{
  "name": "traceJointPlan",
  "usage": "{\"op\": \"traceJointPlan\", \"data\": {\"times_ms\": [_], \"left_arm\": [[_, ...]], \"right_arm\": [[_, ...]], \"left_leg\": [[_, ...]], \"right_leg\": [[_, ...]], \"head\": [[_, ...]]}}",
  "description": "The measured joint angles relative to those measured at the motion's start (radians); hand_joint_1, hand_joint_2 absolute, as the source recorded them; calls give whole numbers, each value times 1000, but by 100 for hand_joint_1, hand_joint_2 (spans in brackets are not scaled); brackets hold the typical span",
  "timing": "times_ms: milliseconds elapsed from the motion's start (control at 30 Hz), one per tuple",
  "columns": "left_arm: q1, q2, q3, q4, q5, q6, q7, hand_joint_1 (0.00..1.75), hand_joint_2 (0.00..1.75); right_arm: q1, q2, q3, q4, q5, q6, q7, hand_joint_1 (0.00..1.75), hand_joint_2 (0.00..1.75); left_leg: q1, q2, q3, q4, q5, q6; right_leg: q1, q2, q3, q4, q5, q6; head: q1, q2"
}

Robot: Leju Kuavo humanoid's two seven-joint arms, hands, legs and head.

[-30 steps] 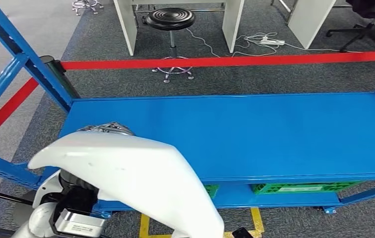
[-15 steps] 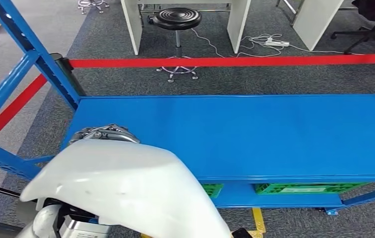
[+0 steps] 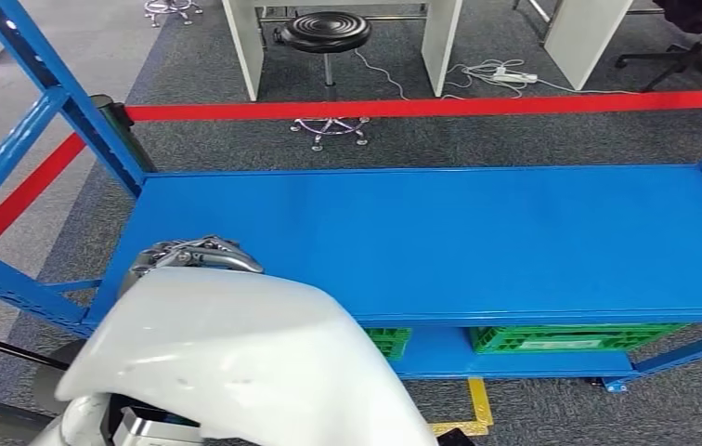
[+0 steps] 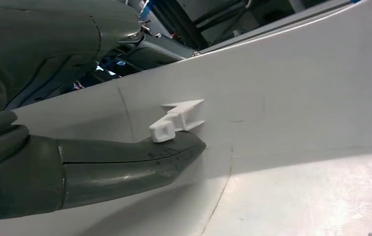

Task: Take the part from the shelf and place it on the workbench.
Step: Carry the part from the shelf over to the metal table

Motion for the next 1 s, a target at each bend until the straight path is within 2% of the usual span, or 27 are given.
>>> {"op": "traceJointPlan", "data": {"times_ms": [67,100,133,167,200,267,300,333,367,400,467,500,533,600,633,667,700,767,800,833,867,933,967,1000], "left_arm": [[1,0,-1,0,-2,1,-1,175,175],[1,0,-1,0,-3,1,-1,175,175],[1,0,-1,0,-3,2,-1,175,175],[0,-1,-2,0,-3,3,-1,175,175],[0,-1,-2,0,-3,3,-1,175,175],[0,-1,-2,0,-3,5,-1,175,175],[1,-1,-2,0,-3,6,-1,175,175],[1,-1,-3,0,-3,6,-1,175,175],[1,-1,-3,0,-3,7,-1,175,175],[1,-1,-3,0,-3,8,-1,175,175],[1,-1,-3,0,-3,10,-1,175,175],[1,-1,-3,0,-3,11,-1,175,175],[0,-1,-3,0,-3,12,-1,175,175],[1,0,-4,0,-3,14,-1,175,175],[1,0,-4,0,-3,14,-2,175,175],[1,1,-5,0,-3,15,-2,175,175],[1,2,-6,0,-3,16,-2,175,175],[2,5,-7,0,-4,16,-2,175,175],[3,6,-8,0,-4,16,-2,175,175],[4,7,-8,0,-4,16,-2,175,175],[4,8,-8,0,-4,16,-2,175,175],[4,9,-9,0,-4,16,-2,175,175],[3,9,-9,0,-4,16,-2,175,175],[3,9,-9,0,-4,17,-2,175,175]], "right_arm": [[0,0,0,0,0,0,0,0,175],[0,0,0,0,0,0,0,0,175],[0,0,0,0,0,0,0,0,175],[0,0,0,0,0,0,0,0,175],[0,0,0,0,0,0,0,0,175],[1,0,0,0,-1,0,0,0,175],[1,0,0,0,-1,0,0,0,175],[1,0,0,0,-1,0,0,0,175],[1,0,0,0,-1,0,0,0,175],[0,0,0,0,-1,0,0,0,175],[-3,0,0,0,-1,0,0,0,175],[-5,0,1,0,-1,0,-1,0,175],[-6,0,1,0,-1,0,-1,0,175],[-3,0,1,0,-2,0,-1,0,175],[-1,0,1,1,-2,0,-1,0,175],[0,0,1,1,-2,0,-1,0,175],[-1,0,1,1,-2,0,-1,0,175],[-1,0,1,1,-2,0,-1,0,175],[0,0,1,1,-2,0,-1,0,175],[0,0,1,1,-2,0,-1,0,175],[1,0,1,1,-2,0,-1,0,175],[1,0,1,1,-2,0,-1,0,175],[1,0,1,1,-2,0,-1,0,175],[0,0,1,1,-2,0,-1,0,175]], "left_leg": [[-2,-1,-5,-11,5,8],[-2,0,-9,-13,13,14],[-1,1,-14,-16,21,20],[1,3,-20,-19,30,26],[1,5,-29,-19,38,31],[-2,7,-49,-19,54,36],[-3,7,-60,-18,62,37],[-4,7,-70,-18,69,37],[-5,7,-79,-18,76,35],[-5,7,-86,-17,83,33],[-8,6,-97,-16,94,25],[-10,6,-100,-14,100,20],[-11,7,-103,-14,106,15],[-9,6,-108,-11,112,4],[-8,5,-115,-3,100,-2],[-6,4,-126,22,70,-8],[-4,4,-142,66,27,-14],[0,4,-177,188,-57,-21],[1,4,-185,234,-75,-23],[2,4,-179,252,-74,-24],[3,4,-154,233,-55,-23],[3,4,-68,113,-9,-17],[2,4,-25,47,2,-12],[0,3,2,1,3,-8]], "right_leg": [[0,-2,-7,-2,13,13],[-2,-1,-11,-1,12,18],[-3,-1,-19,10,-2,22],[-4,-1,-33,40,-32,27],[-5,0,-52,92,-76,30],[-6,0,-90,222,-157,36],[-6,0,-96,265,-173,38],[-6,0,-85,274,-169,39],[-6,-1,-54,243,-151,38],[-6,-1,-6,182,-128,36],[-4,1,97,39,-107,29],[-3,2,126,-5,-107,25],[-2,3,138,-26,-110,21],[-1,2,129,-32,-99,6],[-1,0,123,-34,-92,-4],[-3,-2,115,-36,-82,-13],[-3,-3,108,-37,-73,-21],[-2,-4,86,-36,-57,-27],[-1,-4,74,-34,-49,-27],[-1,-4,62,-32,-42,-26],[0,-4,50,-29,-36,-24],[0,-3,32,-22,-26,-19],[1,-3,25,-18,-21,-14],[1,-3,20,-16,-15,-9]], "head": [[0,0],[1,0],[2,0],[4,0],[6,0],[8,0],[8,0],[8,0],[8,0],[8,0],[7,0],[7,0],[6,0],[6,0],[6,0],[5,0],[4,0],[2,0],[2,0],[2,0],[2,0],[2,0],[3,0],[3,0]]}}
